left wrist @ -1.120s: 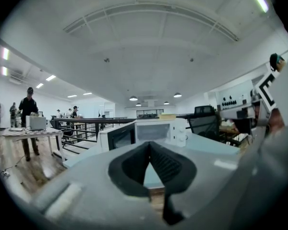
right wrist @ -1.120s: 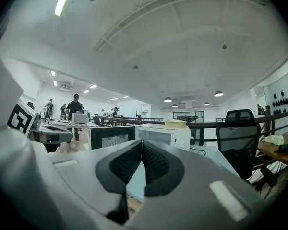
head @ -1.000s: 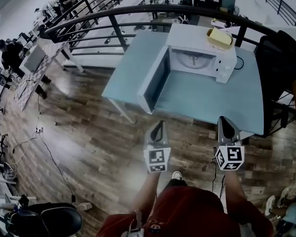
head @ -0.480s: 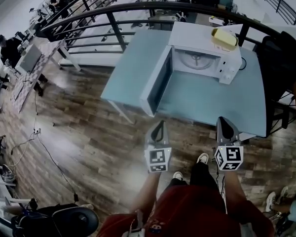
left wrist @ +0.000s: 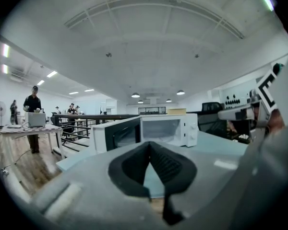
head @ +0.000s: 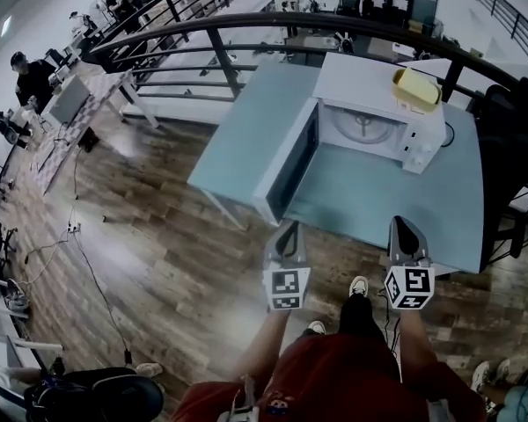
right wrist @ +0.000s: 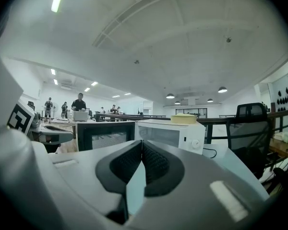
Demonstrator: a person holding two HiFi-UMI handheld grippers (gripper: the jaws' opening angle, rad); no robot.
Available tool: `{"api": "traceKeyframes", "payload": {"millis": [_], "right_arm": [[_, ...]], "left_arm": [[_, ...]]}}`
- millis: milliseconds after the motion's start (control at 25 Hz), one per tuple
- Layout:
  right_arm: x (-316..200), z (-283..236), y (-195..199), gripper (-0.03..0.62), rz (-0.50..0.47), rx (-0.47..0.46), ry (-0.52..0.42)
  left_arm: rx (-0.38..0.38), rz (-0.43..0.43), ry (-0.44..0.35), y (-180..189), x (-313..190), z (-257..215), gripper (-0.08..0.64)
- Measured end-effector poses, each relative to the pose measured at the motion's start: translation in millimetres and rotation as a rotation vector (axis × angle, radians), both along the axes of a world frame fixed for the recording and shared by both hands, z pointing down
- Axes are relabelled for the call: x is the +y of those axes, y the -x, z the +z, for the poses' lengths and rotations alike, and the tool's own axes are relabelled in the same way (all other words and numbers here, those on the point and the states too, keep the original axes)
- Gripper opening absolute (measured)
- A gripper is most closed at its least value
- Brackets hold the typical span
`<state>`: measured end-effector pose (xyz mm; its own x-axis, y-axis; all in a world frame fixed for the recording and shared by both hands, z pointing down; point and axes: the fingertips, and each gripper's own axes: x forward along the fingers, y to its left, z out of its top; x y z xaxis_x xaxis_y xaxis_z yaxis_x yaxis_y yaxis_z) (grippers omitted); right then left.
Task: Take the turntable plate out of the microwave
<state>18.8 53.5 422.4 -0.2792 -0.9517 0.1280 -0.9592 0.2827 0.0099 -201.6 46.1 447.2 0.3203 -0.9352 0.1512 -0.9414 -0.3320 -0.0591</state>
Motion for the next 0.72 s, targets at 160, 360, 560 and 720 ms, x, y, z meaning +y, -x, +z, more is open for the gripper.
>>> {"api": "traceKeyframes", "payload": {"millis": [160, 360, 560, 720], "right_arm": [[-37.3, 0.3, -18.2, 0.002, -0.015, -0.011, -0.002], [-93.0, -6.5, -45.9, 0.002, -0.043, -0.023, -0.011], [-139.4, -7.7, -72.7, 0.002, -0.074, -0.038, -0.011], [-172.8, -7.5, -91.5, 0.002, -0.099, -0.049, -0.007]], "left_arm": [[-0.008, -0.019, -0.005, -16.4, -31.1, -3.5, -0.002], [0.0, -0.043, -0.005, -43.8, -77.4, -8.8, -0.002], [-0.008, -0.071, 0.006, -73.3, -117.7, -11.0, -0.002], [-0.019, -0.088, 0.004, -94.8, -146.5, -15.6, -0.002]]}}
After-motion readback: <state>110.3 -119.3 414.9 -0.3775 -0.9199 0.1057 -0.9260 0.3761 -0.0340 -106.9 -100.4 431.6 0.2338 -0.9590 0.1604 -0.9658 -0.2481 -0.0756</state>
